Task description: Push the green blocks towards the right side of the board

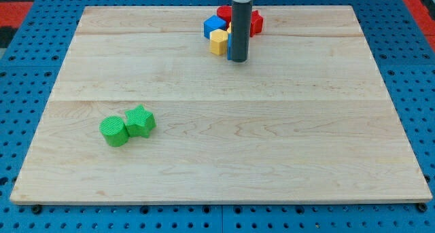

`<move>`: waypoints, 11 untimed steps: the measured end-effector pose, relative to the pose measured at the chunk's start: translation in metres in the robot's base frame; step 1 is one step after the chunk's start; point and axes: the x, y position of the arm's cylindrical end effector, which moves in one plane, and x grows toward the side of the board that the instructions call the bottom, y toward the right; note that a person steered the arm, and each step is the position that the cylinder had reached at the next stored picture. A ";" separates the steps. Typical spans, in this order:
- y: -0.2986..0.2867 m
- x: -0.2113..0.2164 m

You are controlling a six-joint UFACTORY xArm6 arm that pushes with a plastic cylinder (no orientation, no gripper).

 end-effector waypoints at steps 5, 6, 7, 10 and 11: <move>-0.014 0.221; -0.135 0.264; -0.219 0.240; -0.230 0.197; -0.205 0.182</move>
